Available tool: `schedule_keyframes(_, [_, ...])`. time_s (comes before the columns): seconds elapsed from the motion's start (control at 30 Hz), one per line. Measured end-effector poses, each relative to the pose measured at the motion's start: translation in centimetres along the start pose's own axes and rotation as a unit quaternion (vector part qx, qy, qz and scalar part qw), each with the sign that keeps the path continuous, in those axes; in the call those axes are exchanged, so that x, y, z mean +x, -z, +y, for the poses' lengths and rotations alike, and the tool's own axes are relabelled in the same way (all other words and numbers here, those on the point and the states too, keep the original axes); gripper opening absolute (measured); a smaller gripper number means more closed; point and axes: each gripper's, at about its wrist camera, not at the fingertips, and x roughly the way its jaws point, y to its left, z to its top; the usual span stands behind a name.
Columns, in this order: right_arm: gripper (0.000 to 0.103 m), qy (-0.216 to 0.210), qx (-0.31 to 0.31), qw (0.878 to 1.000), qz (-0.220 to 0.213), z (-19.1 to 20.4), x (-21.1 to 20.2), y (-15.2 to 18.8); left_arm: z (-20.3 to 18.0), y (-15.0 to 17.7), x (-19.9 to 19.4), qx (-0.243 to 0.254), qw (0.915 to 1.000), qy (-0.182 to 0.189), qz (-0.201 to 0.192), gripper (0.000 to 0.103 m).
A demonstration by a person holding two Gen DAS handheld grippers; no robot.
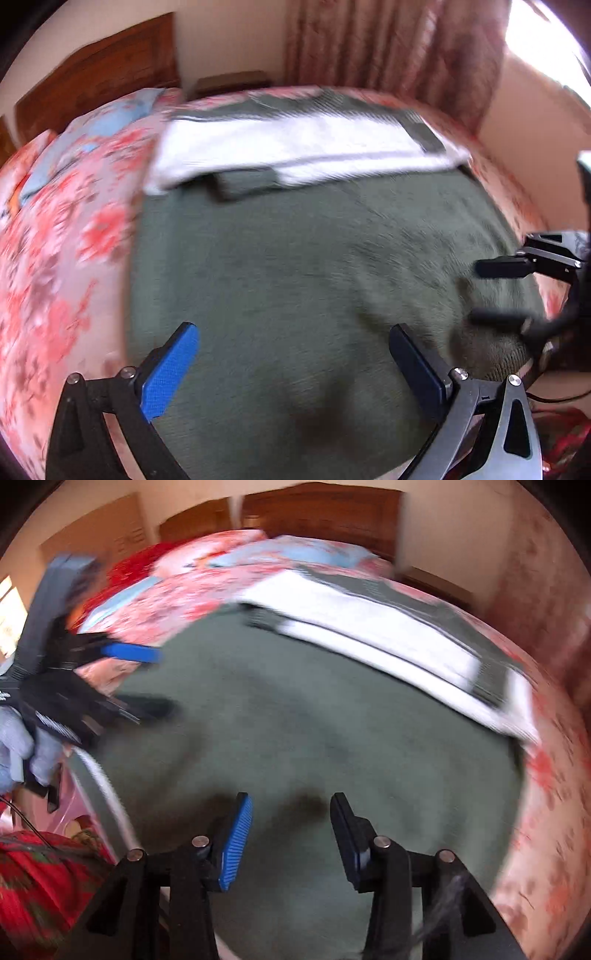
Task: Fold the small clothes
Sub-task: 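Lower both tools to the white-striped hem edge of the sweater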
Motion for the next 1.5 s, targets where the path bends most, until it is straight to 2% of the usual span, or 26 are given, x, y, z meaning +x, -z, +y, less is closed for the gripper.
schedule_keyframes(0.07, [0.046,0.008,-0.049,0.999,0.010,1.8,0.8,0.6,-1.6,1.2,1.1,0.040,0.9990,-0.010,0.018,0.103])
schedule_keyframes(0.1, [0.046,0.009,-0.066,0.998,0.007,1.7,0.6,1.3,-1.5,1.4,0.5,0.042,0.9991,-0.007,0.008,0.103])
schedule_keyframes(0.13, [0.046,-0.005,-0.061,0.998,0.007,1.0,0.2,2.0,-1.0,2.0,0.2,0.038,0.9991,0.004,0.016,0.103])
schedule_keyframes(0.2, [0.046,-0.038,-0.031,0.999,0.012,-1.5,-0.9,4.0,0.3,3.4,-0.9,0.036,0.9991,0.000,0.022,0.103])
schedule_keyframes(0.27, [0.045,-0.051,-0.020,0.998,0.016,-3.4,-2.0,5.9,1.2,4.5,-1.7,0.033,0.9990,-0.002,0.029,0.103])
schedule_keyframes(0.33, [0.045,-0.057,-0.013,0.998,0.012,-3.6,-2.9,6.6,1.2,5.1,-2.3,0.032,0.9988,-0.002,0.038,0.103])
schedule_keyframes(0.4, [0.044,-0.042,-0.017,0.999,0.029,-3.1,-2.8,6.2,0.9,4.7,-2.2,0.023,0.9984,-0.008,0.050,0.103])
schedule_keyframes(0.43, [0.044,-0.013,-0.023,0.999,0.047,-2.4,-2.4,5.8,0.7,4.3,-2.3,0.015,0.9985,-0.006,0.052,0.103])
schedule_keyframes(0.47, [0.044,-0.004,-0.026,0.999,0.047,-2.0,-2.5,5.5,0.1,3.7,-2.8,0.005,0.9991,0.009,0.040,0.103])
schedule_keyframes(0.53, [0.044,-0.029,-0.030,0.999,0.025,-0.7,-2.1,4.4,-1.1,2.8,-3.4,0.004,0.9991,0.037,0.017,0.103])
schedule_keyframes(0.57, [0.044,-0.034,-0.027,0.999,0.017,0.0,-1.8,3.8,-2.2,2.2,-3.3,0.012,0.9991,0.040,0.007,0.103])
schedule_keyframes(0.63, [0.044,-0.028,-0.039,0.999,0.017,1.4,-0.7,2.7,-3.2,2.0,-2.6,0.028,0.9991,0.031,0.011,0.103])
schedule_keyframes(0.67, [0.045,-0.024,-0.052,0.998,0.023,2.0,-0.4,3.0,-3.3,2.5,-1.7,0.035,0.9987,0.023,0.030,0.103])
schedule_keyframes(0.7, [0.045,-0.012,-0.074,0.997,0.010,2.5,-0.3,3.3,-3.5,2.9,-1.2,0.043,0.9983,0.013,0.039,0.103])
schedule_keyframes(0.73, [0.045,-0.018,-0.077,0.997,0.009,2.2,-0.6,4.0,-3.6,3.7,-1.8,0.060,0.9980,0.006,0.018,0.103])
schedule_keyframes(0.83, [0.045,-0.050,-0.042,0.998,0.011,-0.6,-2.2,6.6,-2.5,5.3,-2.9,0.057,0.9980,0.020,0.020,0.103])
schedule_keyframes(0.97, [0.044,-0.052,-0.010,0.998,0.024,-3.0,-4.0,9.1,-2.0,6.0,-3.4,0.052,0.9978,0.017,0.037,0.103])
schedule_keyframes(1.0, [0.044,-0.050,-0.005,0.998,0.025,-3.0,-4.2,9.2,-1.7,7.1,-3.4,0.049,0.9978,0.016,0.040,0.103])
schedule_keyframes(1.07, [0.044,-0.045,0.002,0.999,0.027,-3.1,-4.1,8.6,-1.6,6.8,-3.8,0.031,0.9987,0.015,0.038,0.103])
schedule_keyframes(1.17, [0.044,-0.023,0.022,0.999,0.002,-2.9,-4.0,6.7,-0.8,5.7,-4.5,-0.004,0.9991,0.041,-0.005,0.103])
schedule_keyframes(1.23, [0.044,-0.013,0.037,0.999,-0.021,-2.8,-4.3,5.8,-1.2,4.4,-4.7,-0.011,0.9988,0.039,-0.027,0.103])
schedule_keyframes(1.3, [0.044,0.011,0.052,0.998,-0.019,-3.5,-3.4,5.2,-1.5,3.8,-3.9,-0.004,0.9991,0.034,-0.026,0.103])
schedule_keyframes(1.37, [0.043,0.015,0.064,0.998,0.003,-4.5,-2.3,5.8,-1.9,4.1,-2.1,0.006,0.9998,0.021,0.003,0.103])
schedule_keyframes(1.4, [0.044,0.009,0.055,0.998,-0.016,-4.6,-2.8,6.5,-1.7,4.9,-1.4,0.010,0.9997,0.013,0.019,0.103])
schedule_keyframes(1.43, [0.044,0.005,0.042,0.999,-0.013,-4.7,-3.4,7.7,-1.6,5.7,-1.8,0.026,0.9997,0.001,0.004,0.103])
schedule_keyframes(1.5, [0.044,0.005,0.022,1.000,-0.009,-5.0,-4.7,9.8,-1.2,6.6,-2.3,0.026,0.9996,0.008,0.001,0.103])
